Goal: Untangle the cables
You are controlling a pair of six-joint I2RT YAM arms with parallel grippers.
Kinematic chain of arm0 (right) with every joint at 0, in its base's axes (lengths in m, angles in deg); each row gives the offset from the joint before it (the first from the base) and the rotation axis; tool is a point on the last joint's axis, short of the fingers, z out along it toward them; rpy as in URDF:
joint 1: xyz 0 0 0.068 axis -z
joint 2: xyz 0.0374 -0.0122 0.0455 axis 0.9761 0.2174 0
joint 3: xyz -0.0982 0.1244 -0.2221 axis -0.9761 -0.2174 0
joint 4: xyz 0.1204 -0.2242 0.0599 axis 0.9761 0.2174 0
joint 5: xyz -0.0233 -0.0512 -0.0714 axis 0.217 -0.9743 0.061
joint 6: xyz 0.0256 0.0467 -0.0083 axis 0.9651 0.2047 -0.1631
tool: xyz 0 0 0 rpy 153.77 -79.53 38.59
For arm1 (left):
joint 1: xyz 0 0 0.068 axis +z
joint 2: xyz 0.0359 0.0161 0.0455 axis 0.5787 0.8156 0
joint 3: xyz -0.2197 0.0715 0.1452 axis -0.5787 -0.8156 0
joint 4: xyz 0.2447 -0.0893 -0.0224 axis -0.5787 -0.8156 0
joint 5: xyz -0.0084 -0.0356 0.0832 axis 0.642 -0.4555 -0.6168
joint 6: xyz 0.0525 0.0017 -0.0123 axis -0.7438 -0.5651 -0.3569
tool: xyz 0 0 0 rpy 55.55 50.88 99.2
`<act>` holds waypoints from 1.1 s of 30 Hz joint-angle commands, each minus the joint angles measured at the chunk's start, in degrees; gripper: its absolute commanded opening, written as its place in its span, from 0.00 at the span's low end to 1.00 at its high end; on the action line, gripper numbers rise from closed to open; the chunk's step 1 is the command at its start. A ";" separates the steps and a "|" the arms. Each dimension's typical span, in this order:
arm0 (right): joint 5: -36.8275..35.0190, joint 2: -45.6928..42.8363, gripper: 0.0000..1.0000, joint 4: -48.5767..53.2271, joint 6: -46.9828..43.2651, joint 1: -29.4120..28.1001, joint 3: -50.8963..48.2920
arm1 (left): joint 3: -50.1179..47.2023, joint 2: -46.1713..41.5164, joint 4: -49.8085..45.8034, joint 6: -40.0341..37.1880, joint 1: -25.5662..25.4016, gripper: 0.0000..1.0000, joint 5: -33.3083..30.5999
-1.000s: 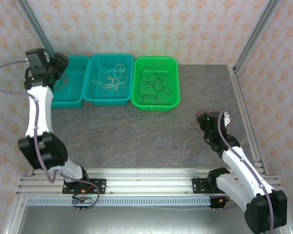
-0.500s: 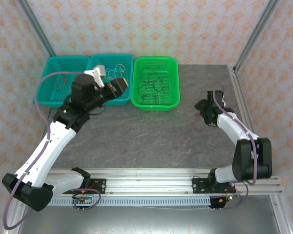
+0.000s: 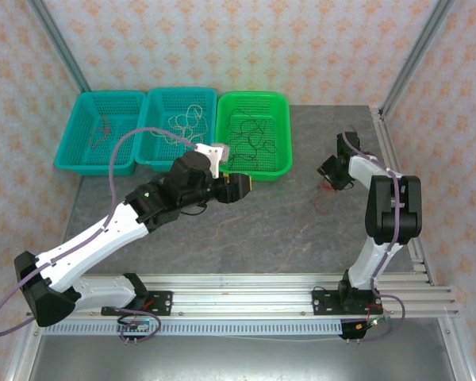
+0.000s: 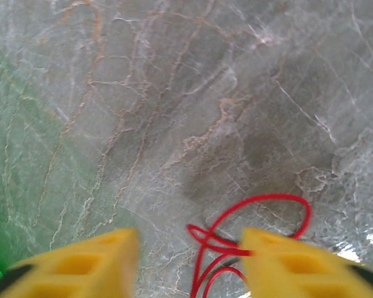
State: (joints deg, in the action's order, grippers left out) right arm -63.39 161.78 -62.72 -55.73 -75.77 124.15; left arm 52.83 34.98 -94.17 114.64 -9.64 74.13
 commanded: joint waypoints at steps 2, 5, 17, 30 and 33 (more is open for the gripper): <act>-1.56 -1.85 0.05 1.11 -0.36 0.28 0.28 | 1.55 0.76 -2.56 -6.13 -0.15 0.65 -1.69; -1.44 -9.10 0.00 -3.07 0.73 0.31 -3.17 | 1.97 1.31 -3.34 -8.25 -0.13 0.65 -0.15; 21.46 -29.22 0.00 -4.00 10.29 -4.22 -1.95 | 6.12 5.76 1.05 -17.73 -0.08 0.69 4.20; 15.32 -34.34 0.00 -8.82 27.73 -15.92 1.95 | 10.20 21.45 17.28 -20.59 -0.03 0.73 12.90; 15.14 -34.13 0.00 -11.03 30.54 -18.47 2.41 | 12.69 25.68 19.57 -20.77 -0.06 0.74 12.24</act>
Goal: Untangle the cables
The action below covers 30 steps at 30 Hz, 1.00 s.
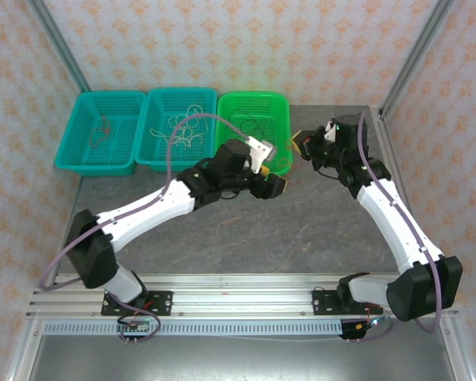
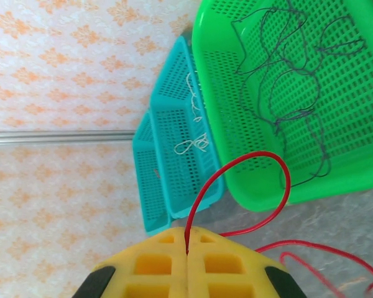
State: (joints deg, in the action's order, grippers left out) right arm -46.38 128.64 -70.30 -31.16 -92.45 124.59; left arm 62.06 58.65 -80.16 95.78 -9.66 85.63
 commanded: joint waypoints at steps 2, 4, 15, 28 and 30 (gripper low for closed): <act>-2.00 -0.64 0.00 -3.63 6.76 -3.34 2.66 | 5.95 5.24 4.67 -1.83 -0.04 0.74 -2.57; -2.52 -0.37 0.00 -3.85 7.58 -4.51 3.14 | 7.84 7.93 4.55 -2.43 -0.04 0.75 -4.96; -7.79 -2.66 0.00 -2.74 7.28 -5.31 -0.18 | 5.47 6.37 9.20 0.82 0.19 0.00 -8.14; -5.08 -3.21 0.35 -1.46 1.98 -2.48 -4.01 | -8.65 -9.98 14.92 8.81 6.81 0.00 -6.15; -3.80 -5.19 0.40 -2.20 0.56 -2.45 -5.09 | -7.97 -12.30 11.83 6.77 7.25 0.00 -7.85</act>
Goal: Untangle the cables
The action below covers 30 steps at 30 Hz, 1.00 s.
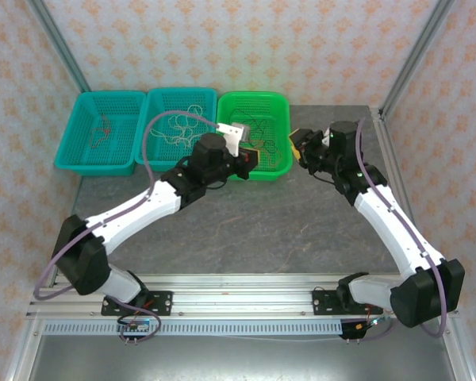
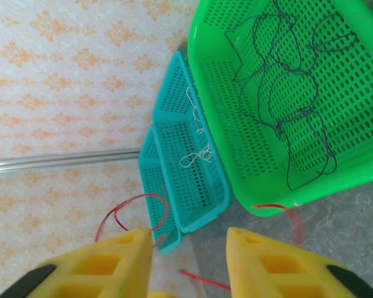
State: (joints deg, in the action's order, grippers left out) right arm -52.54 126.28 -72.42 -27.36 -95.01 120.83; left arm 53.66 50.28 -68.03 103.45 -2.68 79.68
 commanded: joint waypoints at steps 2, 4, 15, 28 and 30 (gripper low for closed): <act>3.10 -4.36 0.42 -2.17 -4.01 0.07 -2.94 | 1.86 -6.15 -3.73 -3.84 0.98 0.00 -3.80; 3.68 -5.47 0.44 -4.31 -4.61 0.04 -4.31 | 3.11 -8.10 -6.66 -6.01 2.30 0.00 -5.78; 9.48 -5.56 0.46 -14.59 -9.80 -3.64 -5.34 | 19.11 -3.08 -22.92 -5.45 32.53 0.00 -5.23; 7.80 -7.33 0.48 -10.23 -9.99 -3.97 -6.25 | 40.16 25.30 -31.03 3.22 56.84 0.00 -3.39; 7.33 -7.79 0.48 -9.28 -10.23 -3.90 -6.29 | 45.59 31.37 -36.17 3.48 58.07 0.00 -4.07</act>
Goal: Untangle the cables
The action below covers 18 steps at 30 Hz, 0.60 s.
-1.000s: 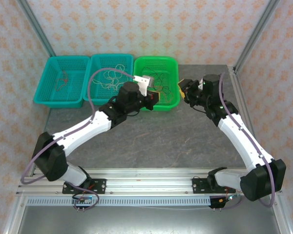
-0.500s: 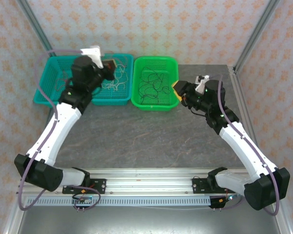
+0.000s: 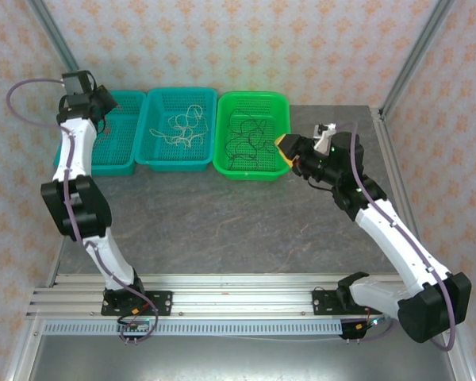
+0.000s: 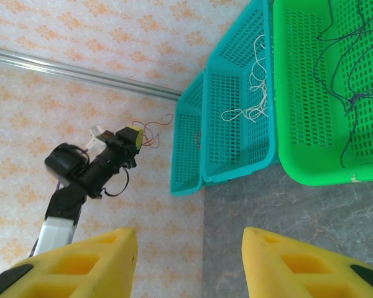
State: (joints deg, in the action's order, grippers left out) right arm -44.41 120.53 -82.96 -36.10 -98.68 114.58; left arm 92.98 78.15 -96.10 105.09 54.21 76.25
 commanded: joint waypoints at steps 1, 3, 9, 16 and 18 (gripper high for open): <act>-1.17 -2.17 0.48 1.47 -1.46 -0.27 -0.19 | 8.53 5.57 -10.11 1.79 1.75 0.00 -0.59; -1.84 -2.56 0.48 1.44 -1.12 -0.24 -0.66 | 10.93 8.00 -11.81 1.46 2.60 0.00 0.31; -3.92 -2.21 0.48 1.19 -0.19 -0.24 -1.61 | 7.27 4.86 -9.08 3.72 3.46 0.53 3.18; -5.30 -0.48 0.49 3.90 -4.02 -0.28 0.03 | -12.13 -12.71 4.42 10.83 2.01 0.66 11.38; -6.04 0.12 0.49 5.11 -5.86 -0.29 0.63 | -16.81 -18.06 5.13 10.44 -0.22 0.66 11.01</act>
State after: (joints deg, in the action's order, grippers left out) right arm -48.48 119.90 -80.01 -38.46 -98.68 113.51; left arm 79.93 67.79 -97.26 113.22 56.61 84.10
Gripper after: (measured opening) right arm 0.490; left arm 0.660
